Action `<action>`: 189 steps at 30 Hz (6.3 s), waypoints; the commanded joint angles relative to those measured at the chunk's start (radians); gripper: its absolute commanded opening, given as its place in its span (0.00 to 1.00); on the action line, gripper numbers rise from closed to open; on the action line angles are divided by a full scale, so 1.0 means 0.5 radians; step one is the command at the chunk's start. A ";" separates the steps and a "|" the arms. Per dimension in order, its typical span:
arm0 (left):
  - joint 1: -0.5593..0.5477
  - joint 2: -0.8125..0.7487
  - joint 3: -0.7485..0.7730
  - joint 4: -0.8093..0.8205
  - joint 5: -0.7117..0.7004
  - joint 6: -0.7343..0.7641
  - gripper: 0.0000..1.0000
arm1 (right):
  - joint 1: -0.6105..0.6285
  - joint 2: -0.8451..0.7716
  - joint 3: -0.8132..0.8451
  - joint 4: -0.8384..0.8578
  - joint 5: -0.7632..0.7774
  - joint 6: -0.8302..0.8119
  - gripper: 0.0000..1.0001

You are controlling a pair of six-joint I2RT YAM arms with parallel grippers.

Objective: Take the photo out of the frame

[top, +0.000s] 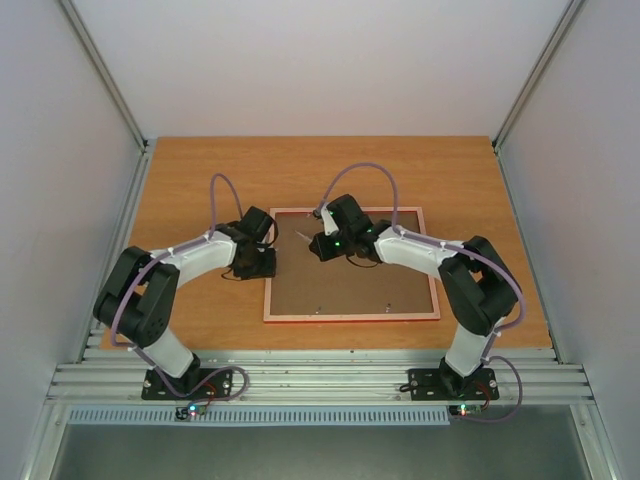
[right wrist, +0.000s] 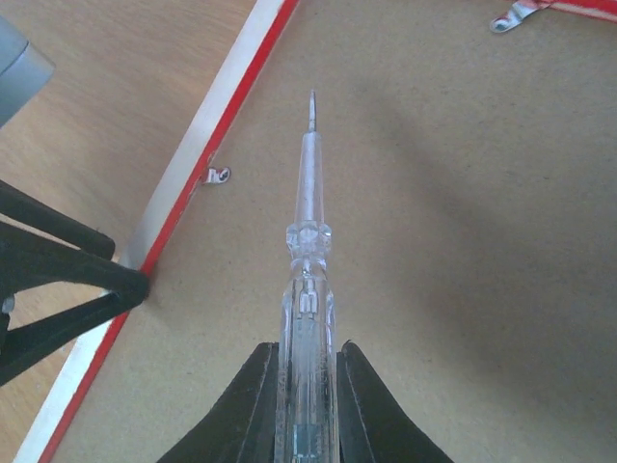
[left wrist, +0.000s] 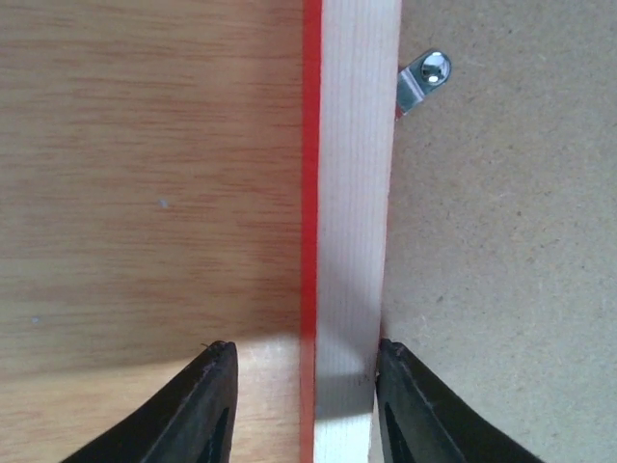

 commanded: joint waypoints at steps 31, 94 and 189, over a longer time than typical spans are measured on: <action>0.017 0.025 -0.124 0.253 0.293 0.029 0.15 | 0.036 0.448 0.365 -0.178 -0.471 0.114 0.01; 0.017 -0.043 -0.081 0.091 0.125 -0.009 0.18 | 0.066 -0.146 -0.077 -0.366 -0.156 -0.093 0.01; 0.283 -0.154 -0.642 0.913 0.310 -1.374 0.07 | -0.005 -0.620 -0.662 0.128 0.532 0.060 0.01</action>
